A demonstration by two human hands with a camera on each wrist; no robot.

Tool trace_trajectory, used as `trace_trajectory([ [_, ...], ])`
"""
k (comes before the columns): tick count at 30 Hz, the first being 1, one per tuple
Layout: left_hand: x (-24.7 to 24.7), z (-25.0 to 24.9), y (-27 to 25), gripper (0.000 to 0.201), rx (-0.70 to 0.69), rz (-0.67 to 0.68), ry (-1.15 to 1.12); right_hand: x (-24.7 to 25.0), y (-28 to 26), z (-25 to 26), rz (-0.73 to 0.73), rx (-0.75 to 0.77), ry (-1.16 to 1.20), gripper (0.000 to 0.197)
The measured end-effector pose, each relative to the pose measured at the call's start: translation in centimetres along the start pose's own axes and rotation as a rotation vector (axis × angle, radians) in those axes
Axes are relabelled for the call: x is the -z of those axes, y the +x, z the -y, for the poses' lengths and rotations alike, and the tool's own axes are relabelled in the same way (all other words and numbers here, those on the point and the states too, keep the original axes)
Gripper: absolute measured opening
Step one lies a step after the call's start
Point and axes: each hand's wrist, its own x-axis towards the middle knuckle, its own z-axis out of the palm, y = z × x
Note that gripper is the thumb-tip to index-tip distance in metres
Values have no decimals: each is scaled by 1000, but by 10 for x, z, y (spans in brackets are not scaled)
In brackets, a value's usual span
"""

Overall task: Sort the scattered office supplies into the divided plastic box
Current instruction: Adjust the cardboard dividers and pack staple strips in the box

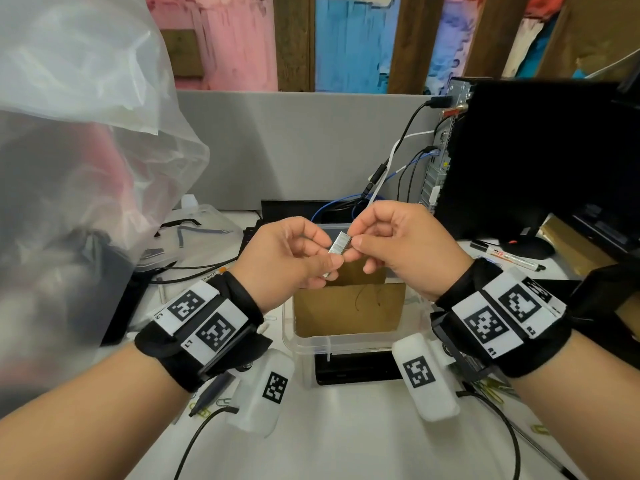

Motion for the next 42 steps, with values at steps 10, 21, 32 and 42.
trace_trajectory([
  [10,-6,-2,4,11,0,-83,43,-15,-15,16,30,95,-680,54],
  [21,-9,-7,1,6,28,37,-100,-15,-19,35,-22,178,-1062,35],
  [32,-4,-6,0,15,126,154,-195,-12,-20,34,-15,198,-1088,43],
  [42,-6,-2,1,15,-51,-76,40,-4,-21,29,95,195,-783,39],
])
